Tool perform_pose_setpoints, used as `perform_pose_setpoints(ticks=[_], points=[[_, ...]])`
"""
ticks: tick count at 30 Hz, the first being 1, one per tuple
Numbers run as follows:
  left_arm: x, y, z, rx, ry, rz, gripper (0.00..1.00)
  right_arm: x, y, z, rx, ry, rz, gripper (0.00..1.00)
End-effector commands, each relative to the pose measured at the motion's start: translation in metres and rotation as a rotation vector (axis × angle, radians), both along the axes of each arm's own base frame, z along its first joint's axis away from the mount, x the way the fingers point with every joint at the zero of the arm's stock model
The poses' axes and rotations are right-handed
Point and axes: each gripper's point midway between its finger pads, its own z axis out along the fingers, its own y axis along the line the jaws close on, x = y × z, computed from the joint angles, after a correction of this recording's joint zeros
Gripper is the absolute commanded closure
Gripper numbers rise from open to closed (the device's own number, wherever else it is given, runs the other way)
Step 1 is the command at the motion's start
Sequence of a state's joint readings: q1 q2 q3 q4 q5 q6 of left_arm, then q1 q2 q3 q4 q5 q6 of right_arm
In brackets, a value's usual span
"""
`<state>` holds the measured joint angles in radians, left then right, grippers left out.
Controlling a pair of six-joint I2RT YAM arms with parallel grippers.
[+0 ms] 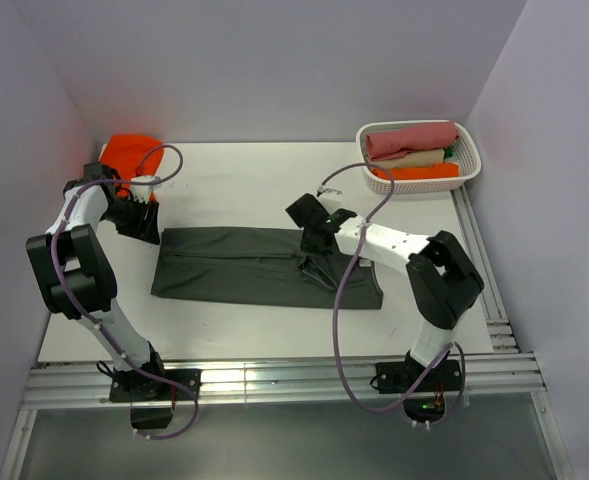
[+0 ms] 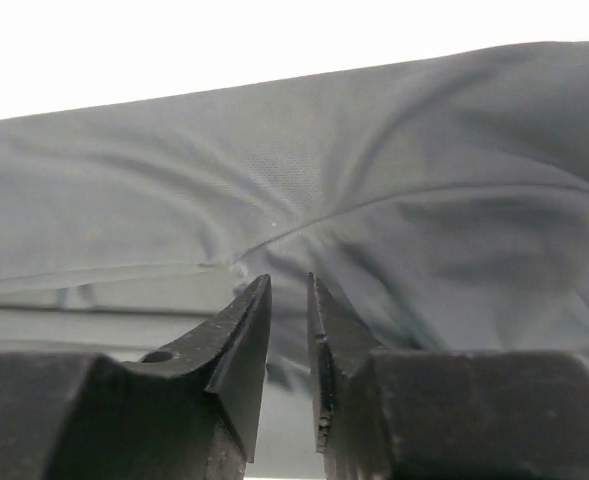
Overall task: Roll the t-shirts
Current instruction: Fold the tshirt
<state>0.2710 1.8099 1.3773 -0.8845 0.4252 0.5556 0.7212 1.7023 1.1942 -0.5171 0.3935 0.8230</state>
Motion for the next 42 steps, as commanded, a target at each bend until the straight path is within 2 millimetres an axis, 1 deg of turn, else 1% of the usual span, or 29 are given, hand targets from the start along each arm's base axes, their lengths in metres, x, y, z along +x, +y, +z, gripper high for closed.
perform_pose_setpoints(ticks=[1,4,9,12,13,14,17,19,22,23,24,25,27,28,31,32,33,34,35,36,37,38,39,40,41,42], points=[[0.001,-0.003,0.002,-0.013,0.001,0.002,0.48,0.0,0.012,-0.01,0.006,0.033,0.05,0.74],[0.001,-0.004,0.001,-0.014,0.005,0.006,0.48,-0.005,0.022,-0.017,0.027,0.043,0.07,0.76],[0.003,-0.006,-0.002,-0.012,0.011,0.006,0.48,-0.024,0.053,-0.024,0.079,0.064,0.146,0.78],[0.003,-0.008,-0.005,-0.013,0.016,0.005,0.49,-0.033,0.062,-0.035,0.093,0.085,0.165,0.78],[0.003,-0.008,-0.005,-0.013,0.016,0.005,0.49,-0.033,0.062,-0.038,0.094,0.092,0.163,0.78],[0.003,-0.009,-0.006,-0.011,0.018,0.002,0.49,-0.036,0.061,-0.045,0.083,0.108,0.165,0.78],[0.003,-0.01,-0.007,-0.009,0.021,0.0,0.49,-0.038,0.06,-0.05,0.082,0.115,0.167,0.78],[0.003,-0.009,-0.007,-0.005,0.023,0.001,0.49,-0.036,0.055,-0.045,0.075,0.104,0.157,0.78],[0.003,-0.009,-0.007,-0.005,0.024,-0.002,0.49,-0.033,0.051,-0.028,0.088,0.076,0.153,0.76],[0.003,-0.009,-0.006,-0.002,0.019,-0.003,0.49,-0.031,0.05,-0.014,0.101,0.048,0.153,0.76],[0.003,-0.009,-0.006,-0.001,0.018,-0.003,0.49,-0.031,0.051,-0.008,0.113,0.038,0.16,0.76],[0.003,-0.008,-0.005,0.0,0.015,-0.004,0.49,-0.03,0.053,0.005,0.134,0.013,0.17,0.75],[0.002,-0.009,-0.005,0.0,0.017,-0.006,0.49,-0.03,0.053,0.017,0.149,-0.006,0.178,0.75],[0.002,-0.009,-0.005,0.0,0.017,-0.007,0.49,-0.03,0.052,0.026,0.159,-0.023,0.177,0.75],[0.001,-0.009,-0.006,0.003,0.019,-0.009,0.49,-0.03,0.044,0.039,0.162,-0.055,0.16,0.75],[0.001,-0.009,-0.007,0.002,0.022,-0.008,0.49,-0.031,0.039,0.039,0.158,-0.057,0.149,0.75],[0.002,-0.009,-0.007,0.003,0.019,-0.008,0.49,-0.028,0.029,0.039,0.144,-0.062,0.12,0.76],[0.001,-0.008,-0.008,0.003,0.024,-0.006,0.49,-0.027,0.023,0.04,0.15,-0.063,0.102,0.76],[0.002,-0.009,-0.007,0.0,0.021,-0.007,0.49,-0.028,0.015,0.034,0.141,-0.052,0.087,0.78],[0.002,-0.009,-0.008,-0.001,0.021,-0.007,0.49,-0.021,0.002,0.032,0.14,-0.054,0.047,0.8],[0.003,-0.009,-0.008,-0.001,0.02,-0.006,0.49,-0.019,-0.006,0.03,0.142,-0.055,0.023,0.8],[0.004,-0.009,-0.008,-0.004,0.019,-0.001,0.49,-0.021,-0.017,0.019,0.127,-0.039,0.0,0.8],[0.004,-0.01,-0.008,-0.008,0.02,0.0,0.49,-0.014,-0.031,0.015,0.134,-0.034,-0.043,0.8],[0.005,-0.01,-0.008,-0.011,0.021,-0.001,0.49,-0.012,-0.04,0.009,0.13,-0.03,-0.067,0.8],[0.006,-0.01,-0.008,-0.011,0.021,0.0,0.49,-0.013,-0.051,-0.002,0.12,-0.018,-0.092,0.8],[0.006,-0.012,-0.008,-0.022,0.021,-0.001,0.49,-0.013,-0.059,-0.009,0.119,-0.008,-0.112,0.8]])
